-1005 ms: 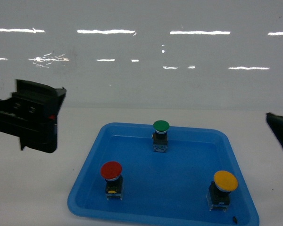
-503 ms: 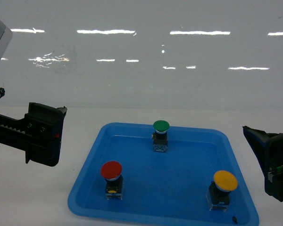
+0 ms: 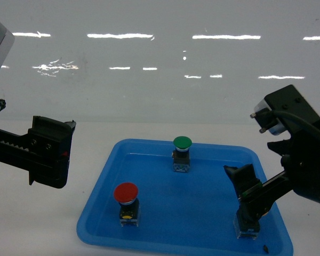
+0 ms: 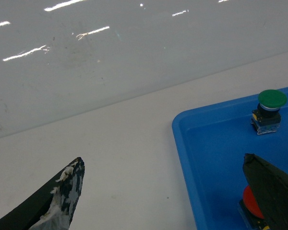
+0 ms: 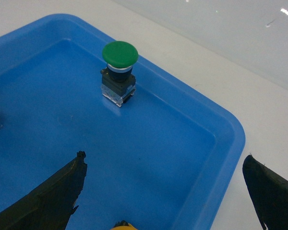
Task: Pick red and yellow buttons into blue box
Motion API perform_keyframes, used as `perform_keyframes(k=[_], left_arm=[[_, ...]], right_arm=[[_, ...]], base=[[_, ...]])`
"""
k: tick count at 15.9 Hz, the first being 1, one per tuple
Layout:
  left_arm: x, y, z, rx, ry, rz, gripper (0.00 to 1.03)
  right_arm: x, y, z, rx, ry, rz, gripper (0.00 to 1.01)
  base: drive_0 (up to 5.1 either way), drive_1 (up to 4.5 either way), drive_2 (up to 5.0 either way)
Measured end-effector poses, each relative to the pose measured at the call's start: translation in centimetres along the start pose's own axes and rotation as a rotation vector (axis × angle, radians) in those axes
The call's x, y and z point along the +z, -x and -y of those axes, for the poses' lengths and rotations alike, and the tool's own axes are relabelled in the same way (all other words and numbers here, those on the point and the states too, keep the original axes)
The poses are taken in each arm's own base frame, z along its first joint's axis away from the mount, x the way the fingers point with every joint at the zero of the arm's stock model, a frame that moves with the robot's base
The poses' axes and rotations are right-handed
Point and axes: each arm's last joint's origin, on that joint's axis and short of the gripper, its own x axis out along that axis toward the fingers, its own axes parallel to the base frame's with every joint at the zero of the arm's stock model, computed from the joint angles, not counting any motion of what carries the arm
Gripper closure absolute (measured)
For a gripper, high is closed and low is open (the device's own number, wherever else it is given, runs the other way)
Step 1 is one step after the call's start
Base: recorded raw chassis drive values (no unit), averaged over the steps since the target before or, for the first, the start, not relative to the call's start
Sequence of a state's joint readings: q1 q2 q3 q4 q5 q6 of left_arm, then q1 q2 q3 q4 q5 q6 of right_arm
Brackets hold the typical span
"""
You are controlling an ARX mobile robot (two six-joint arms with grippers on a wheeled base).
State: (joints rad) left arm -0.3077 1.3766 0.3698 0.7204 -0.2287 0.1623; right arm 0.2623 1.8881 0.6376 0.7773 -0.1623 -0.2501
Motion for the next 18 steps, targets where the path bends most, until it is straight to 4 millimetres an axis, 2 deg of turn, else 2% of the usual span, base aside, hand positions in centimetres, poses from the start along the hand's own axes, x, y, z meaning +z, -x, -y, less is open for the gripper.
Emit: perform_keyframes(k=[3, 6, 9, 12, 14, 16, 17, 18], left_arm=[[0.0, 0.0, 0.0, 0.000, 0.000, 0.000, 0.05], [0.0, 0.0, 0.0, 0.000, 0.000, 0.000, 0.05], [0.0, 0.0, 0.0, 0.000, 0.000, 0.000, 0.05], [0.0, 0.0, 0.0, 0.000, 0.000, 0.001, 0.05], [0.0, 0.0, 0.0, 0.000, 0.000, 0.000, 0.05], [0.0, 0.0, 0.0, 0.000, 0.000, 0.000, 0.05], [0.0, 0.0, 0.0, 0.000, 0.000, 0.000, 0.05], [0.0, 0.0, 0.0, 0.000, 0.000, 0.000, 0.05]], right_arm=[[-0.2, -1.8, -1.0, 0.069, 0.038, -0.072, 0.03], [-1.4, -3.4, -1.1, 0.074, 0.042, -0.162, 0.03], [-2.0, -3.7, -1.2, 0.067, 0.047, -0.188, 0.03], [-4.3, -3.8, -1.6, 0.080, 0.026, -0.278, 0.04], [-5.2, -3.5, -1.9, 0.082, 0.023, -0.294, 0.21], [-5.4, -3.5, -2.0, 0.078, 0.013, -0.280, 0.50], [-5.4, -3.5, -2.0, 0.075, 0.012, -0.276, 0.62], [-5.4, -3.5, -2.0, 0.074, 0.012, -0.270, 0.65]], base=[[0.0, 0.00, 0.0], [0.0, 0.00, 0.0], [0.0, 0.00, 0.0], [0.0, 0.00, 0.0], [0.0, 0.00, 0.0], [0.0, 0.00, 0.0], [0.0, 0.00, 0.0], [0.0, 0.00, 0.0]])
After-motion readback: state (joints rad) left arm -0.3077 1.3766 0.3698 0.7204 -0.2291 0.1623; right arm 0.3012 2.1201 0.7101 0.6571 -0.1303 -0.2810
